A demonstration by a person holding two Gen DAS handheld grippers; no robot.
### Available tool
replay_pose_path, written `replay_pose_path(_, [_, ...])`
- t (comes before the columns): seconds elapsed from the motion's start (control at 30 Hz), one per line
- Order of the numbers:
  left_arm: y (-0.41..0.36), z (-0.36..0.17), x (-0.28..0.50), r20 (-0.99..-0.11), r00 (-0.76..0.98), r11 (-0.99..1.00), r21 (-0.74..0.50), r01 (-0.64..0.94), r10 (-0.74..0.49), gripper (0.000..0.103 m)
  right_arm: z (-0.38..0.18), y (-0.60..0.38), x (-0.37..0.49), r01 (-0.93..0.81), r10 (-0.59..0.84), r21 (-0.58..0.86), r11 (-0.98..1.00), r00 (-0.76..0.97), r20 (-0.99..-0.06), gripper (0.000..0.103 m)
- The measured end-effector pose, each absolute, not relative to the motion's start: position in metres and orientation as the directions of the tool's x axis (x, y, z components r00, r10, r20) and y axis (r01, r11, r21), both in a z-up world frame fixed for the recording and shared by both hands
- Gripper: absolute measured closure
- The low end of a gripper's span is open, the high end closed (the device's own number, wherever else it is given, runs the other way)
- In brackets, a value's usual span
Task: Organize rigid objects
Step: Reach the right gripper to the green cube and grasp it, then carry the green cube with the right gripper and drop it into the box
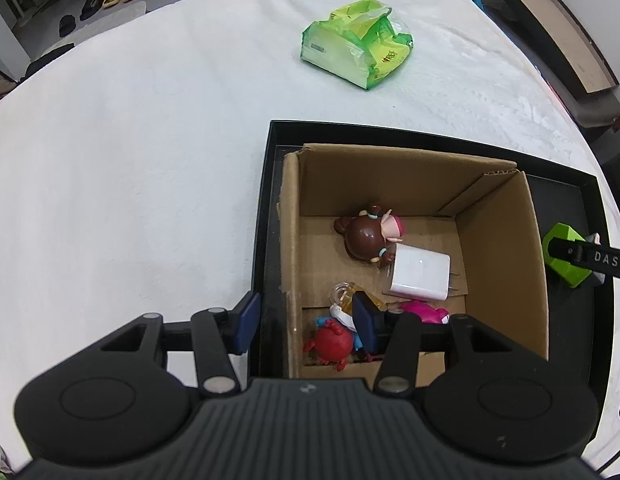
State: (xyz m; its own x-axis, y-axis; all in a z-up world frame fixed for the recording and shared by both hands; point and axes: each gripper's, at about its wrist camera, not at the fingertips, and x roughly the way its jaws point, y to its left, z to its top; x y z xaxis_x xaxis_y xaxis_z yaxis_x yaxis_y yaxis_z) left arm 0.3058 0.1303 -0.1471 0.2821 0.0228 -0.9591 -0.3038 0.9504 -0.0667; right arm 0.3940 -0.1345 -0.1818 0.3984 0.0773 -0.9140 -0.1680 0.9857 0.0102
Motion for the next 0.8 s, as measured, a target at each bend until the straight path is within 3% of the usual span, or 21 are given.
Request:
replay_pose_path(0.03, [0.130, -0.147, 0.306, -0.959, 0.281, 0.951, -0.067, -0.301, 0.022, 0.054, -0.181, -0.134, 0.394, -0.169, 0.072, 0.002, 0.986, 0.408, -0.910, 0.030])
replay_pose_path(0.07, [0.129, -0.148, 0.307, -0.960, 0.280, 0.951, -0.067, -0.301, 0.021, 0.054, -0.180, -0.135, 0.395, -0.169, 0.062, -0.010, 0.986, 0.417, -0.907, 0.045])
replay_pose_path(0.1, [0.129, -0.148, 0.306, -0.960, 0.278, 0.951, -0.069, -0.303, 0.019, 0.054, -0.178, -0.135, 0.395, -0.171, 0.051, -0.025, 0.985, 0.427, -0.903, 0.047])
replay_pose_path(0.2, [0.128, -0.148, 0.305, -0.960, 0.280, 0.950, -0.074, -0.304, 0.015, 0.054, -0.174, -0.139, 0.397, -0.191, 0.106, 0.031, 0.981, 0.400, -0.910, 0.048])
replay_pose_path(0.8, [0.130, -0.137, 0.285, -0.949, 0.313, 0.940, -0.128, -0.316, -0.024, 0.054, -0.117, -0.111, 0.371, -0.305, 0.151, 0.022, 0.952, 0.405, -0.902, 0.048])
